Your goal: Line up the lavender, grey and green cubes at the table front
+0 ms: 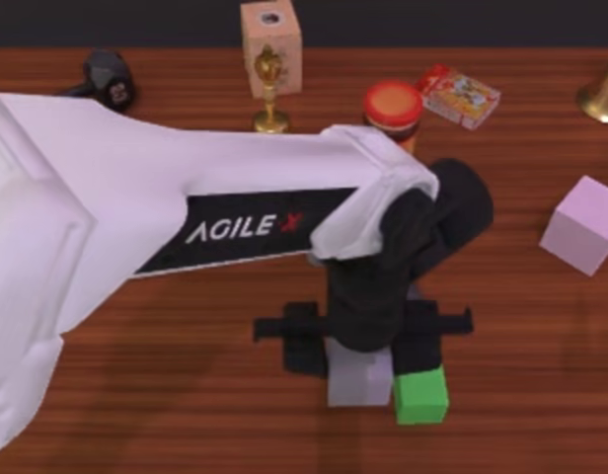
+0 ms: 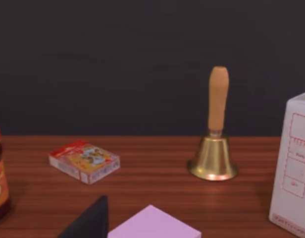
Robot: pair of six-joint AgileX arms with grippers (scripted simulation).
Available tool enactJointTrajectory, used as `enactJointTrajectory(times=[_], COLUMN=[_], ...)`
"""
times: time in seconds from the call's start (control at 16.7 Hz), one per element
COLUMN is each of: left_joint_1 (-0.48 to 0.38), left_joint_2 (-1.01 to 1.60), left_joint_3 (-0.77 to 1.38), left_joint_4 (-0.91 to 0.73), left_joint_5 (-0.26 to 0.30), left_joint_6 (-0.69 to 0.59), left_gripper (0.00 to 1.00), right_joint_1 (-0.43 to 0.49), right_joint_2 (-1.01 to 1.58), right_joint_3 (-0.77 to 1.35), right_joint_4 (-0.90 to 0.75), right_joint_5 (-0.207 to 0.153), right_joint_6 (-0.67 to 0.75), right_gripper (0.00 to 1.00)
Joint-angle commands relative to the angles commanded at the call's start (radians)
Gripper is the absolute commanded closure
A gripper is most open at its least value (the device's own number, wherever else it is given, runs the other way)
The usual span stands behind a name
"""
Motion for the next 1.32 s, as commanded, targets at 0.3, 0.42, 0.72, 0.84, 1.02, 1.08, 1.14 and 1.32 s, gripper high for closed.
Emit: enactJointTrajectory(times=[0.3, 0.42, 0.72, 0.84, 1.02, 1.08, 1.14, 1.32], left_joint_1=[-0.001, -0.001, -0.001, -0.001, -0.001, -0.001, -0.001, -0.001], left_joint_2=[0.037, 0.037, 0.037, 0.037, 0.037, 0.037, 0.037, 0.037], left_joint_3=[-0.068, -0.068, -0.068, -0.068, -0.068, -0.068, -0.068, -0.068], left_joint_4=[0.104, 0.104, 0.104, 0.104, 0.104, 0.104, 0.104, 0.104], left_joint_5=[-0.002, -0.002, -0.002, -0.002, -0.002, -0.002, -0.002, -0.002], left_joint_6=[-0.002, -0.002, -0.002, -0.002, -0.002, -0.002, -0.002, -0.002], left_gripper=[1.0, 1.0, 0.7, 0.55, 0.32, 0.25, 0.17, 0.0], right_joint_1=[0.0, 0.0, 0.0, 0.0, 0.0, 0.0, 0.0, 0.0], right_joint_2=[0.0, 0.0, 0.0, 0.0, 0.0, 0.0, 0.0, 0.0], right_joint_3=[0.0, 0.0, 0.0, 0.0, 0.0, 0.0, 0.0, 0.0], right_joint_4=[0.0, 0.0, 0.0, 0.0, 0.0, 0.0, 0.0, 0.0], right_joint_5=[0.0, 0.0, 0.0, 0.0, 0.0, 0.0, 0.0, 0.0], right_joint_6=[0.0, 0.0, 0.0, 0.0, 0.0, 0.0, 0.0, 0.0], right_gripper=[0.0, 0.0, 0.0, 0.0, 0.0, 0.0, 0.0, 0.0])
